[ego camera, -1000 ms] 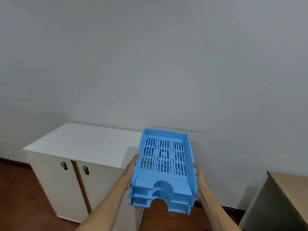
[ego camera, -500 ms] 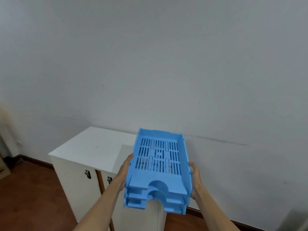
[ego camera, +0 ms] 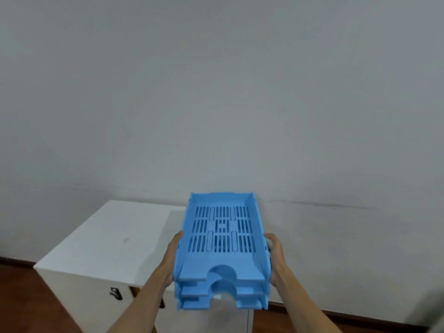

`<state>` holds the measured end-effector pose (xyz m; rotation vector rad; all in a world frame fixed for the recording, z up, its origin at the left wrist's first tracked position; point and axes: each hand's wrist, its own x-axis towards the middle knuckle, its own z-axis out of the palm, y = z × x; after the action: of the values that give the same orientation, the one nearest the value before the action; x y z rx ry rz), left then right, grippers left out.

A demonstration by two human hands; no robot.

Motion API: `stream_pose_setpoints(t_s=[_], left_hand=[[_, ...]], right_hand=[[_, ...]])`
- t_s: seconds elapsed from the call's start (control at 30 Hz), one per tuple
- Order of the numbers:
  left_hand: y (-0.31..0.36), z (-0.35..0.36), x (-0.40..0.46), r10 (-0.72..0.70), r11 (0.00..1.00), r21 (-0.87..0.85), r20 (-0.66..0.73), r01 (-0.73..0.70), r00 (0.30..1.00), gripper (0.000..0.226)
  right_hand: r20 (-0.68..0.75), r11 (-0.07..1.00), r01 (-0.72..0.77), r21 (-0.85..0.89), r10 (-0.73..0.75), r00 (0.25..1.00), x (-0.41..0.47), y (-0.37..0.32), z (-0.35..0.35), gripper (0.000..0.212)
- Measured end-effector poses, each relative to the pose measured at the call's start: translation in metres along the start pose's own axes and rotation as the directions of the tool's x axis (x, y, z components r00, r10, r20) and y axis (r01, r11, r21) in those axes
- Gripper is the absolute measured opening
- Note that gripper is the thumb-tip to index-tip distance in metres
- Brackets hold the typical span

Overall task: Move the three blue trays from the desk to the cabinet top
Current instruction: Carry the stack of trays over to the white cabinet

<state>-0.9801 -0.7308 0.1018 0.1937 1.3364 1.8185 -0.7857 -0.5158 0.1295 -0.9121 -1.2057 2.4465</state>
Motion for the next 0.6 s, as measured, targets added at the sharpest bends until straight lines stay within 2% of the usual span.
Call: stream_pose_setpoints(t_s=[0.07,0.23,0.33,0.6], left_hand=[[0.001,-0.01,0.011,-0.023,1.0,0.01,-0.003,0.023,1.0,0.064],[0.02,-0.016,0.034,-0.056,0.998,0.017,0.063,0.055,0.996,0.056],[0.032,-0.019,0.047,-0.062,0.997,0.047,0.093,0.058,0.994,0.059],[0.046,-0.027,0.089,-0.1,0.991,0.104,0.135,0.086,0.986,0.066]], right_hand=[[-0.04,0.999,0.016,-0.035,-0.017,0.999,0.012,0.0,0.004,0.041],[-0.079,0.999,0.027,-0.033,-0.03,0.996,0.032,0.003,0.013,0.045],[-0.117,0.998,0.046,-0.038,-0.05,0.992,0.041,0.009,0.016,0.051],[-0.1,0.998,0.05,-0.038,-0.054,0.993,0.063,0.001,0.026,0.058]])
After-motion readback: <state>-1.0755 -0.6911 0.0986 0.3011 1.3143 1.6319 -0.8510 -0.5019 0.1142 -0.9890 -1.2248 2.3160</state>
